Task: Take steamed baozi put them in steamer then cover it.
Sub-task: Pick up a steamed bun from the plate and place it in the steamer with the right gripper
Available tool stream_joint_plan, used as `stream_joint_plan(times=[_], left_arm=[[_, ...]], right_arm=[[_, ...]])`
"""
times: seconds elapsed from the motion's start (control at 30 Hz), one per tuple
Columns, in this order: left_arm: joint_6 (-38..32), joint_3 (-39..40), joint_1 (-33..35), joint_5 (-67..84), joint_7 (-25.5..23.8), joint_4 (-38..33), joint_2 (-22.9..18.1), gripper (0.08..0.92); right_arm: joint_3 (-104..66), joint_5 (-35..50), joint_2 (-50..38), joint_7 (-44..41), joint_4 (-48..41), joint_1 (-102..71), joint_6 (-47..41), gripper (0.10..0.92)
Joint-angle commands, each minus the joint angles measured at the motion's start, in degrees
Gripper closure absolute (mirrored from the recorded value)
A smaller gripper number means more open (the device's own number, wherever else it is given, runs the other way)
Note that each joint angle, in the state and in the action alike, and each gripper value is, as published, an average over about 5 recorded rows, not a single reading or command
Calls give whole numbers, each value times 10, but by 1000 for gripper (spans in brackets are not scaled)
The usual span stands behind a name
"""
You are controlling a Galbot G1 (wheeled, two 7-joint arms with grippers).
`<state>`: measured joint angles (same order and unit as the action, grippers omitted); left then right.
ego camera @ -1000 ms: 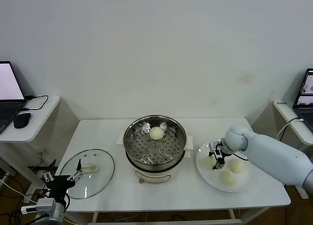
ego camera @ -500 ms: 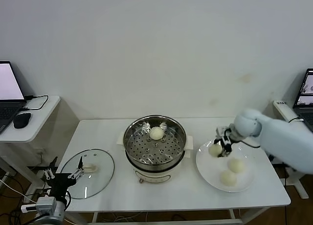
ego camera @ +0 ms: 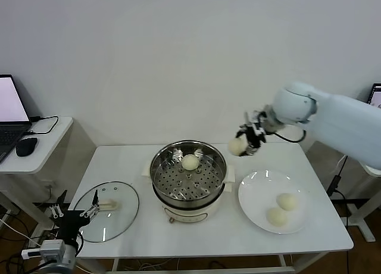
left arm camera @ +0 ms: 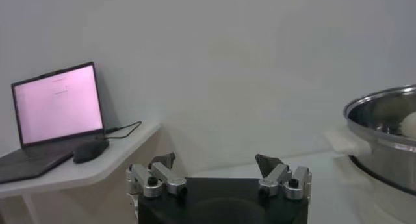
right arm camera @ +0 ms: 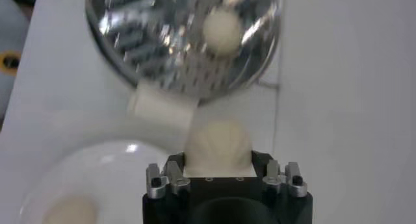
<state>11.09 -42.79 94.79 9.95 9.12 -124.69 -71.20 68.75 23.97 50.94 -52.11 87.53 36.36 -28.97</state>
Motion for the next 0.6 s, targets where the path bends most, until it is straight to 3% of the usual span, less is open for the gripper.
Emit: stream_joint_plan(times=[0.03,0.6], left_arm=[[0,-4,1,0,0,-1,0,177],[-5,-7,2,0,0,1,-12,177]], right_arm=[[27,97,176,73,-35,-14,-84,389],[24,74,272,133,-153,-140,-127,389]])
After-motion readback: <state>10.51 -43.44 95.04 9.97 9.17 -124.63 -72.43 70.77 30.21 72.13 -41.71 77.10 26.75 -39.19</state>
